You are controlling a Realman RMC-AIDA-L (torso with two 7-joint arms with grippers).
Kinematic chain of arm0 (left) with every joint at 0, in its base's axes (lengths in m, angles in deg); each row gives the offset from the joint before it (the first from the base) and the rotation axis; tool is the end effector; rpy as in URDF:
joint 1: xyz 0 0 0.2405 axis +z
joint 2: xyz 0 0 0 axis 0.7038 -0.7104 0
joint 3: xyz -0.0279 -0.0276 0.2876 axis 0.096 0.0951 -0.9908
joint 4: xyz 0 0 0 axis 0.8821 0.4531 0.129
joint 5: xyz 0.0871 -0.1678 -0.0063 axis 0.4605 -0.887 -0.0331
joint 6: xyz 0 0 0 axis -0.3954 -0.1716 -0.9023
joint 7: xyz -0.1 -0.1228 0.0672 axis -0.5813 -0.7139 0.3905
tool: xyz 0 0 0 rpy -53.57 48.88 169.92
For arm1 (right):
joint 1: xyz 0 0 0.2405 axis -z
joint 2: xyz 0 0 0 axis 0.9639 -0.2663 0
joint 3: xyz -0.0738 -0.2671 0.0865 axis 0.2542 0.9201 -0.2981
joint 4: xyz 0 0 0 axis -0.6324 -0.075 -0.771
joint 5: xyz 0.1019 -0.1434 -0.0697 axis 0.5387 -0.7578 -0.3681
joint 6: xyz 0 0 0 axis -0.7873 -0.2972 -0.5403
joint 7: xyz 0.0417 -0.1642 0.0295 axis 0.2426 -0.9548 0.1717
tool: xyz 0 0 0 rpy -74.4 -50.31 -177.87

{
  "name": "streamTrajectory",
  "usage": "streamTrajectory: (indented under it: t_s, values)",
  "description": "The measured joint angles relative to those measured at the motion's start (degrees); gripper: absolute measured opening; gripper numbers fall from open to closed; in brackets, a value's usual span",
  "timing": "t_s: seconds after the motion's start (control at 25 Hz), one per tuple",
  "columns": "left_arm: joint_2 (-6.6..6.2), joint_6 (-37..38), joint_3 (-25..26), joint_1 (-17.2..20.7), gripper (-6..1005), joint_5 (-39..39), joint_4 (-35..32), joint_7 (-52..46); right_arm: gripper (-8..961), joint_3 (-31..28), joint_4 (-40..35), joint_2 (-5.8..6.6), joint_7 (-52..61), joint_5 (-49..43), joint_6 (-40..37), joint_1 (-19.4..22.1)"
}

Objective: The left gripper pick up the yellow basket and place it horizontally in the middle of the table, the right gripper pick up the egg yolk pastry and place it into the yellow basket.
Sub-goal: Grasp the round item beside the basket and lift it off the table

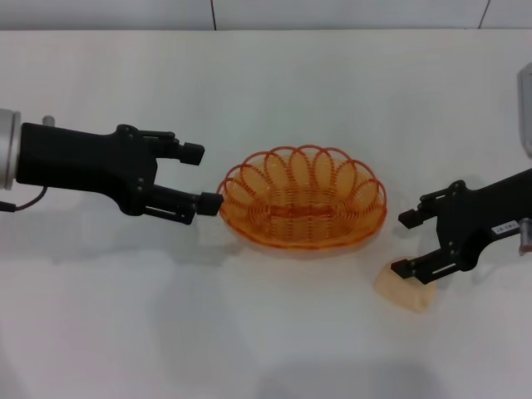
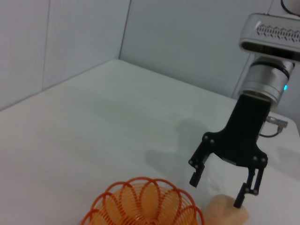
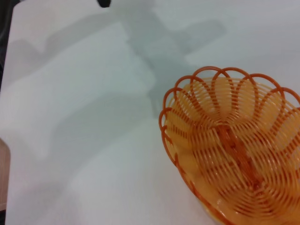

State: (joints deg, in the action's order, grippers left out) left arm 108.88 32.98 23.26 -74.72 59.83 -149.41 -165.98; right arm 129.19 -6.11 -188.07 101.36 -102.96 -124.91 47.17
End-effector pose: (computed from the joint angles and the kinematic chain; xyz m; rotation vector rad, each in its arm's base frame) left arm -0.2302 0.3275 -0.0008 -2.9657 -0.5785 -0.4603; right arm 0.2375 0.3290 -0.0426 -2.9934 0.3758 -0.0903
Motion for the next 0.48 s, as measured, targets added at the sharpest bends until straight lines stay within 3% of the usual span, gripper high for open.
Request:
streamTrajectory:
  t_s: [0.48]
  values:
    - [-0.25, -0.31, 0.30, -0.61, 883, -0.20, -0.02, 0.75, 741, 0.37, -2.56, 0.14, 2.71, -0.21, -2.75, 1.66]
